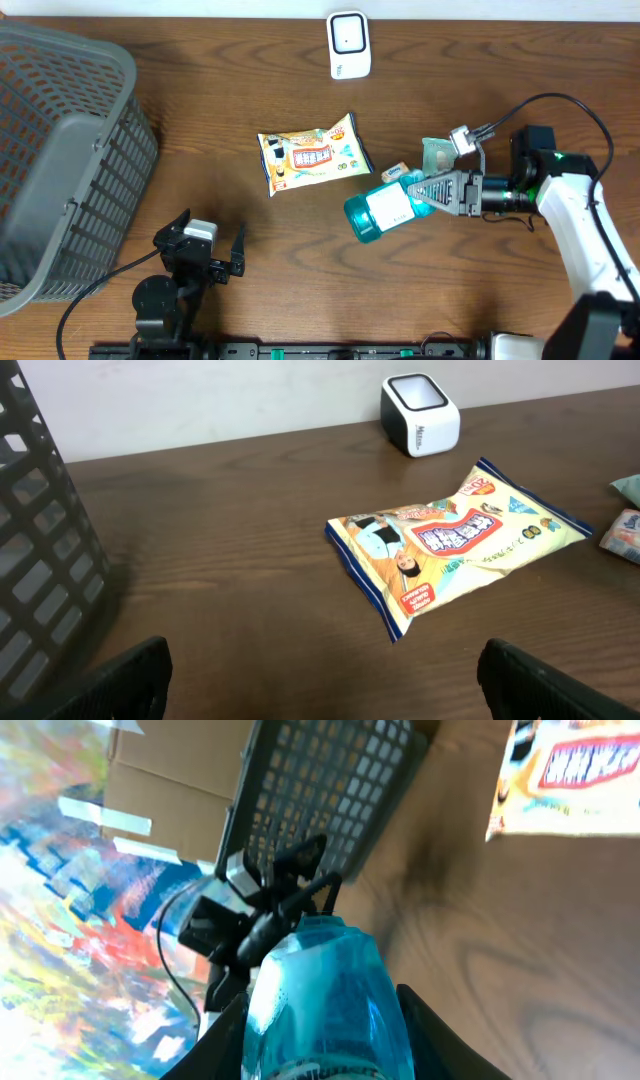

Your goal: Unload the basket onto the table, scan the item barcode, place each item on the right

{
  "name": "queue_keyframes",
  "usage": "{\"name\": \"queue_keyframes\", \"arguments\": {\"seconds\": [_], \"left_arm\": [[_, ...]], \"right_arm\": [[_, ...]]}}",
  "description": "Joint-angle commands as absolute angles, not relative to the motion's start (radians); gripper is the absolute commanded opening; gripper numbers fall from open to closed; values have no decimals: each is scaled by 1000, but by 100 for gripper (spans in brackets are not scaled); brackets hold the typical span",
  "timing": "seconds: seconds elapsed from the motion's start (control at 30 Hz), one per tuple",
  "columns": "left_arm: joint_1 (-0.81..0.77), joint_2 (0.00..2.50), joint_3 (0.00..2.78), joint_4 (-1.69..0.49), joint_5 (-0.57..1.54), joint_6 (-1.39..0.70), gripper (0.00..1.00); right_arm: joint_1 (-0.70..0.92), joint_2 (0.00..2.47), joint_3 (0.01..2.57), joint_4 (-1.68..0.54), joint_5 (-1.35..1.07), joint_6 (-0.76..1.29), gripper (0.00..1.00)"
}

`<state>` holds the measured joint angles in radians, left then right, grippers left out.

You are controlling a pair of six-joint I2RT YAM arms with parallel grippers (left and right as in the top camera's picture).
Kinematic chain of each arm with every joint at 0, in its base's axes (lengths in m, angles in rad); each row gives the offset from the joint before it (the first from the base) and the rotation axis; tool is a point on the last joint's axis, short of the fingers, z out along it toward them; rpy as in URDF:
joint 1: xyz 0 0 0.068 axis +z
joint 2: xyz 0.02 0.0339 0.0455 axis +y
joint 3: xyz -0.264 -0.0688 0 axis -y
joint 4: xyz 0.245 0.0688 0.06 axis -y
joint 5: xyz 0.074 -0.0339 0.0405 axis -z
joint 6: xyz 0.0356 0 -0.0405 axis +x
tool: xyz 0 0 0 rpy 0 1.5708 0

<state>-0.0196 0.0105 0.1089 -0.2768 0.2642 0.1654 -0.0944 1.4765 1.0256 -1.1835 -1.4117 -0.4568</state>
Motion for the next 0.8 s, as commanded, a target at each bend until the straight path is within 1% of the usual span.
{"name": "queue_keyframes", "arguments": {"seconds": [0.0, 0.1, 0.2, 0.27, 0.33, 0.37, 0.43, 0.47, 0.57, 0.77], "left_arm": [[-14, 6, 94, -303, 277, 183, 98], [-14, 6, 94, -303, 277, 183, 98], [-14, 6, 94, -303, 277, 183, 98], [-14, 6, 94, -303, 277, 183, 98], [-14, 6, 94, -303, 277, 183, 98], [-14, 6, 94, -303, 277, 183, 98], [-14, 6, 94, -303, 277, 183, 98], [-14, 6, 94, -303, 277, 183, 98], [-14, 6, 94, -303, 277, 183, 98], [-14, 6, 94, -303, 277, 183, 98]], "right_arm": [[-97, 1333, 1031, -1243, -1431, -442, 2], [-97, 1216, 1031, -1274, -1396, -433, 2], [-97, 1099, 1031, -1234, -1297, -340, 2], [-97, 1031, 1031, -1163, -1137, -210, 2], [-97, 964, 1031, -1080, -847, 21, 2], [-97, 942, 1031, -1052, -735, 93, 1], [-97, 900, 1031, -994, -544, 189, 1], [-96, 886, 1031, -968, -493, 207, 1], [-96, 870, 1031, -873, -422, 213, 1], [-47, 946, 1031, -692, -407, 207, 1]]}}
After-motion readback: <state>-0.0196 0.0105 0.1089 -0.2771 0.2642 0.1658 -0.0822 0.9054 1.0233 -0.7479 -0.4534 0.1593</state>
